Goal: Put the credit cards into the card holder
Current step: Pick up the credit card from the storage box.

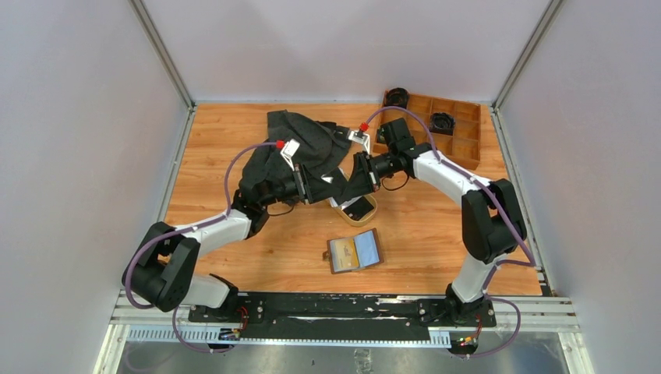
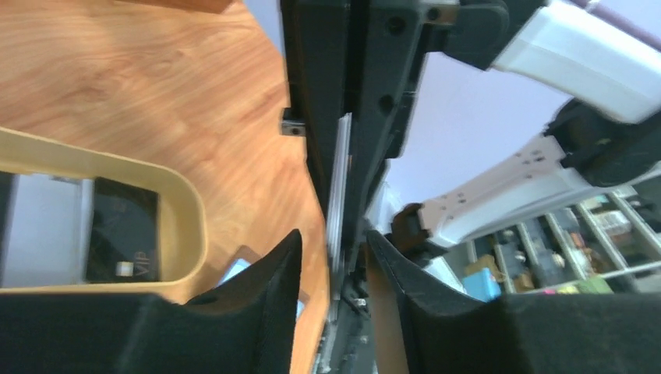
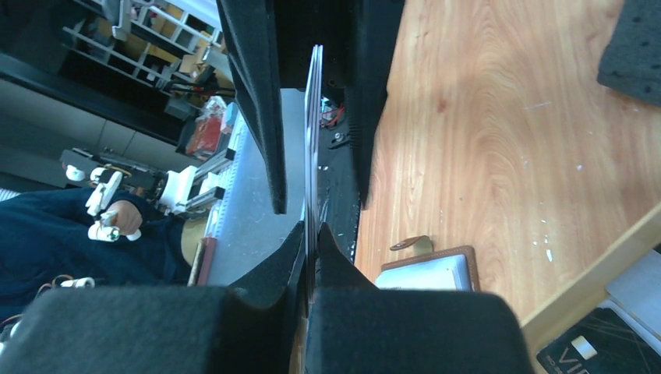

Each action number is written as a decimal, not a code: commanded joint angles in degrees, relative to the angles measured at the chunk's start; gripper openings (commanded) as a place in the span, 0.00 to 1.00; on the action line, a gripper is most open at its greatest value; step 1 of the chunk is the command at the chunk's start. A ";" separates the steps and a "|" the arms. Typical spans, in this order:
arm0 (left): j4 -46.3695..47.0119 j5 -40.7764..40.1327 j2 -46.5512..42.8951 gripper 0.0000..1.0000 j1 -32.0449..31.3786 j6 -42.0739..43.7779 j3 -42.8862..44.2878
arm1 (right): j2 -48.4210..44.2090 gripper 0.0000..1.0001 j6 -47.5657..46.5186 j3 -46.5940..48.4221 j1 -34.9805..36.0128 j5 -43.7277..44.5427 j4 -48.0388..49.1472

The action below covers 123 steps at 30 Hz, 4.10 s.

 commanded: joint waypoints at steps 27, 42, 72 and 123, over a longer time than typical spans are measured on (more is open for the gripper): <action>6.68 9.23 1.09 0.00 1.36 -0.45 1.60 | -6.47 0.44 -10.81 1.88 -2.72 7.17 -12.19; 4.63 6.98 1.64 0.00 1.36 1.05 1.58 | -6.20 0.30 -10.61 2.70 -1.57 7.82 -13.17; 2.23 6.26 20.25 0.00 1.80 7.74 12.26 | 8.60 0.00 -17.54 11.03 -3.20 12.85 -23.26; 7.11 9.34 43.25 0.00 4.32 10.87 24.32 | 26.05 0.10 -23.79 19.41 -8.86 10.48 -31.01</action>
